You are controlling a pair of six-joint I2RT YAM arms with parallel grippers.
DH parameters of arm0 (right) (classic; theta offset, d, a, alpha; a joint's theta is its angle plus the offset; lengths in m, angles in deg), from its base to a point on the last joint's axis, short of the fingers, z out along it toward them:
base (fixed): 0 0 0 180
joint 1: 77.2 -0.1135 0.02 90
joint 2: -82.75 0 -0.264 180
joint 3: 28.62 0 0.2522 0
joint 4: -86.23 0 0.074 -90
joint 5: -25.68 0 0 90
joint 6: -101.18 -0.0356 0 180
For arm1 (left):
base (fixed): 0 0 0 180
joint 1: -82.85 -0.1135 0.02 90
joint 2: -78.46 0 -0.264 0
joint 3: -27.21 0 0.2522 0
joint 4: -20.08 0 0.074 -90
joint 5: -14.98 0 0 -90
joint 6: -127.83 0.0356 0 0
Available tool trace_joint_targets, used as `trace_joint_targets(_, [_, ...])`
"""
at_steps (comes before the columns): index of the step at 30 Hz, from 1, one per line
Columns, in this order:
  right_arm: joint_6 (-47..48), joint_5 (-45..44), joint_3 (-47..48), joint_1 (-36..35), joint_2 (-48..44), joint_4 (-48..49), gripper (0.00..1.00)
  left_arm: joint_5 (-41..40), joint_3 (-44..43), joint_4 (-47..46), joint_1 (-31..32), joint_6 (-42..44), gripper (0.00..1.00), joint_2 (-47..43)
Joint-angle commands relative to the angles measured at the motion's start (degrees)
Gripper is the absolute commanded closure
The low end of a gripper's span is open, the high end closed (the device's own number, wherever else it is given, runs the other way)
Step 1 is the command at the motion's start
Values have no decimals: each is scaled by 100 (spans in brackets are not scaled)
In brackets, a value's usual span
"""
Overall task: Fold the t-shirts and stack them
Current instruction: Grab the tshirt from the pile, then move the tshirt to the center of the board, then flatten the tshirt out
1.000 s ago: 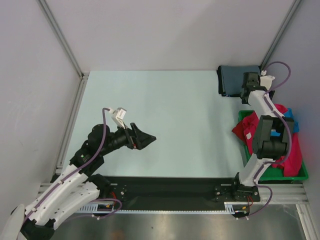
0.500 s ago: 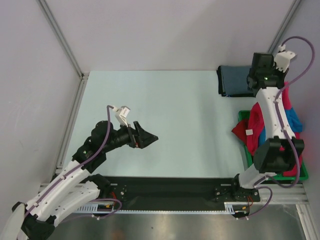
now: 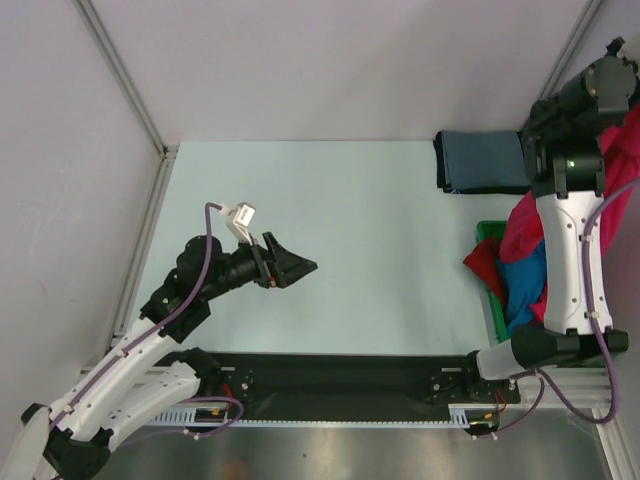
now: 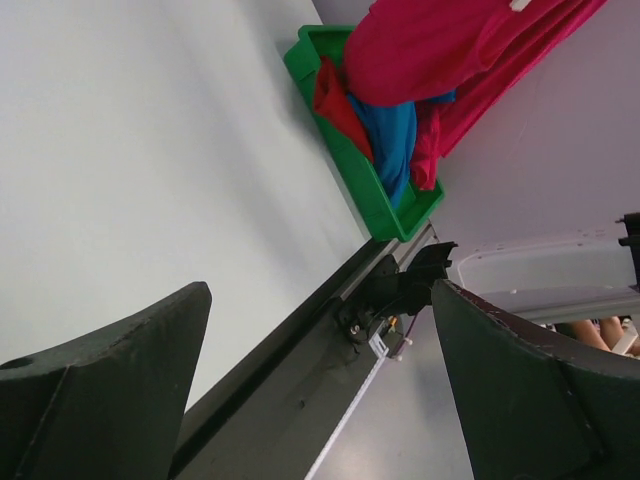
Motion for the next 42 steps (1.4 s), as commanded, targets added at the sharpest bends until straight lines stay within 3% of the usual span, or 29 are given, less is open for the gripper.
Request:
trace_joint_targets(1, [739,415,1111,-434,565,950,100,-120,-396,-50,49,-205,2,-13])
trace_joint_targets(4, [1703,582,1773,-1196,882,2019,100,-296,-581,205,49,-179,2,-21])
trace_joint_targets(5, [2368,783,1880,-1391,918,2885,100,-340,-625,258,40,-152,2,-21])
trace_joint_targets(8, [2595,1310,2729,-2154,1173,3184,100,-454,-783,512,40,-56,2,5])
trace_joint_targets(11, [2069,1549,3128,-2954,1112,2739,100,-717,-854,741,40,15,2,-47])
trace_joint_targets(14, [805,2083,2893,-3622,727,2010,100,-1130,-915,961,40,76,2,-161])
trace_joint_targets(18, [-497,2568,1421,-4152,6,1234,100,-1859,-1362,1462,31,296,2,-381])
trace_joint_targets(19, [-1291,2656,1093,-4179,-135,1050,100,-2226,-1424,1637,31,340,2,-460])
trace_joint_targets(24, [-3257,3929,-848,-4232,-1275,-384,100,-3178,-1697,1998,31,761,2,-1241])
trace_joint_targets(29, [-4620,4634,-3863,-4223,-2165,-1086,98,-3329,-1680,2078,31,1297,5,-1463])
trace_joint_targets(32, [-4954,5053,-5075,-3865,-2351,-1621,94,-2207,-1680,1937,31,1667,9,-814])
trace_joint_targets(36, [-5306,5899,-6122,-3003,-2404,-2001,91,-415,-1225,1508,101,1537,27,416])
trace_joint_targets(38, [-5368,6337,-6484,-2434,-2378,-2054,91,-375,-899,867,337,1281,28,812])
trace_joint_targets(42, [-5404,6691,-6873,-1483,-2106,-2423,98,-998,-336,-4,1532,1070,35,1507])
